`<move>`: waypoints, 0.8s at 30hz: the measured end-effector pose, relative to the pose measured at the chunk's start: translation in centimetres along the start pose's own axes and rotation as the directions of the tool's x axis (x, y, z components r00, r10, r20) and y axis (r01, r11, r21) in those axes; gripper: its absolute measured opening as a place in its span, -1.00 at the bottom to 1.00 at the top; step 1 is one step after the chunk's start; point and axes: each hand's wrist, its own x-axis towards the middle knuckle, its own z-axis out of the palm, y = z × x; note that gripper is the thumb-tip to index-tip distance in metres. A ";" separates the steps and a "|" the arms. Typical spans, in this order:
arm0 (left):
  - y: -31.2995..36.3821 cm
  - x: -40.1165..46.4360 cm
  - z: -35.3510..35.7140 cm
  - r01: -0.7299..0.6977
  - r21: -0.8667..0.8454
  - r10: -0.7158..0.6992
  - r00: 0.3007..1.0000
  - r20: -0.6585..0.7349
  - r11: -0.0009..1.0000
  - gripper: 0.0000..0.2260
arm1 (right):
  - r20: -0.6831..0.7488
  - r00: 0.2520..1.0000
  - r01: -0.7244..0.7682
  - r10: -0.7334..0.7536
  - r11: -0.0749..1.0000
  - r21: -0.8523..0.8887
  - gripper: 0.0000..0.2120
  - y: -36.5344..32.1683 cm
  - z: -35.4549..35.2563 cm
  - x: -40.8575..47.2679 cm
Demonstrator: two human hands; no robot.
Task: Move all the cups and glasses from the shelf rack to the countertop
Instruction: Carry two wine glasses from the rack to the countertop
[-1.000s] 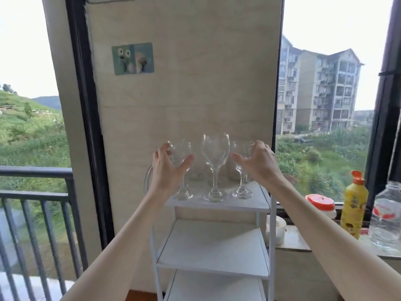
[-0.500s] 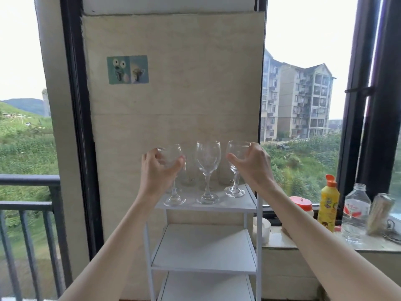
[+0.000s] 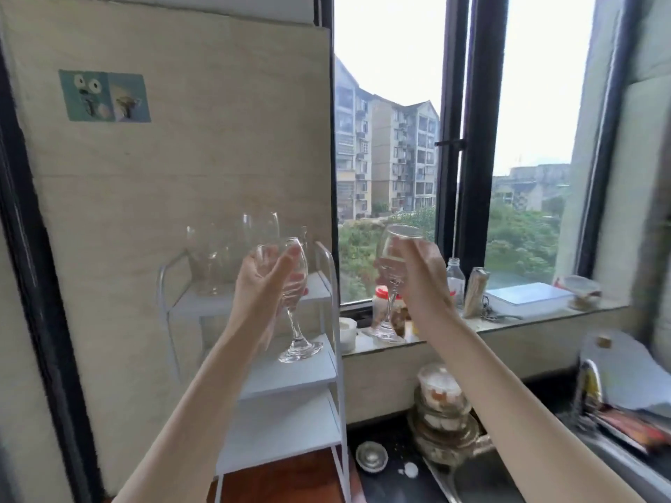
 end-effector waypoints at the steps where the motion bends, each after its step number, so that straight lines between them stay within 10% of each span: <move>1: -0.3 -0.7 1.6 0.019 -0.020 -0.019 0.999 0.031 1.000 -0.44 | -0.037 0.999 -0.024 0.026 0.998 0.049 -0.63 -0.4 -2.0 -0.5; 5: -1.9 -3.7 9.2 0.083 0.009 -0.083 0.971 0.224 0.997 -0.15 | -0.163 0.978 -0.113 0.127 0.989 0.092 -0.47 -3.2 -10.4 -3.4; 10: -3.2 -9.3 21.0 0.170 -0.053 -0.132 0.894 0.428 0.984 -0.28 | -0.311 0.947 -0.105 0.080 0.992 -0.064 -0.31 -8.1 -22.8 -9.0; 14: -4.1 -16.7 31.3 0.256 -0.112 -0.145 0.798 0.585 0.960 -0.34 | -0.441 0.896 -0.044 -0.050 0.979 -0.200 -0.64 -13.1 -33.9 -15.1; 19: -5.1 -28.5 44.3 0.367 -0.157 -0.155 0.690 0.707 0.917 -0.44 | -0.563 0.815 -0.103 -0.132 0.925 -0.366 -0.51 -19.0 -47.4 -23.7; 24: -5.3 -39.5 55.0 0.479 -0.134 -0.117 0.458 0.881 0.868 -0.59 | -0.638 0.744 -0.120 -0.198 0.900 -0.419 -0.85 -24.2 -58.4 -32.6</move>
